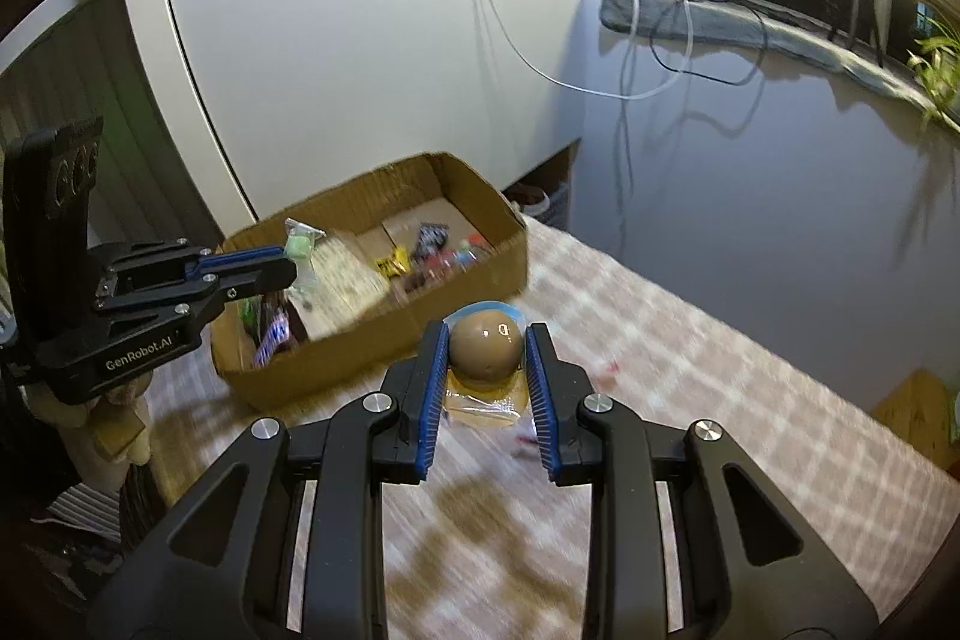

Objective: Organize snacks
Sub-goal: 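Carry both candies into the box and open both tools, then move both tools back to the pink packet and red candy bag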

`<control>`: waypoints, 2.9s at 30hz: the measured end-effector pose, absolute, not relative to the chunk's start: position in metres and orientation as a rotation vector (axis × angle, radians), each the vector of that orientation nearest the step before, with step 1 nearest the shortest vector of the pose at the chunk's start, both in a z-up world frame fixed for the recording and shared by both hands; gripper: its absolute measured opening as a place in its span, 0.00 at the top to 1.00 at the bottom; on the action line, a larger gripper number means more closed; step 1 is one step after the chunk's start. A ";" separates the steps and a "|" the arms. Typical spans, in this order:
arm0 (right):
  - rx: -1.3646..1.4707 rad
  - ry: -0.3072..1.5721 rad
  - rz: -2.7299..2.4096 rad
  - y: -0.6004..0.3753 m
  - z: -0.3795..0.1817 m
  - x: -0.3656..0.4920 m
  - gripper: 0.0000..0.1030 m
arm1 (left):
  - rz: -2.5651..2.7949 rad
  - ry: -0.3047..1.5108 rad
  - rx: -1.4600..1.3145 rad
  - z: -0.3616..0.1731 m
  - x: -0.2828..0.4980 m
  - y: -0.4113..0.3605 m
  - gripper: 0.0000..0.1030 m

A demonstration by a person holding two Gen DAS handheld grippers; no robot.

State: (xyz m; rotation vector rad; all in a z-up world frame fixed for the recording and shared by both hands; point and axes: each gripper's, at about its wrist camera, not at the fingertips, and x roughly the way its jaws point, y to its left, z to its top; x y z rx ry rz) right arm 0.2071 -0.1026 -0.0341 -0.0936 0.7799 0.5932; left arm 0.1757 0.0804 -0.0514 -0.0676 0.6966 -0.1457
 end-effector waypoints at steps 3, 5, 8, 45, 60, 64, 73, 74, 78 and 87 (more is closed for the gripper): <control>-0.100 0.775 0.609 -0.085 -0.031 0.218 0.74 | -0.127 0.692 -0.067 -0.052 0.180 0.092 0.94; -0.104 0.773 0.619 -0.075 -0.031 0.225 0.74 | -0.118 0.690 -0.069 -0.053 0.183 0.098 0.94; -0.110 0.775 0.631 -0.060 -0.032 0.235 0.74 | -0.107 0.688 -0.069 -0.054 0.188 0.108 0.94; -0.141 0.849 0.678 0.010 -0.073 0.305 0.57 | -0.059 0.697 -0.056 -0.063 0.214 0.135 0.84; -0.192 0.807 0.621 0.007 -0.064 0.298 0.06 | -0.039 0.661 -0.046 -0.055 0.208 0.135 0.29; -0.215 0.803 0.610 0.007 -0.062 0.293 0.06 | -0.038 0.657 -0.037 -0.052 0.205 0.131 0.27; -0.209 0.781 0.591 -0.008 -0.049 0.277 0.06 | -0.044 0.645 -0.029 -0.042 0.194 0.121 0.27; -0.209 0.778 0.589 -0.010 -0.047 0.275 0.06 | -0.046 0.643 -0.028 -0.041 0.193 0.120 0.27; -0.206 0.772 0.578 -0.023 -0.042 0.265 0.06 | -0.062 0.639 -0.022 -0.037 0.186 0.110 0.27; -0.185 0.782 0.537 -0.065 -0.039 0.250 0.05 | -0.100 0.649 -0.021 -0.039 0.177 0.088 0.27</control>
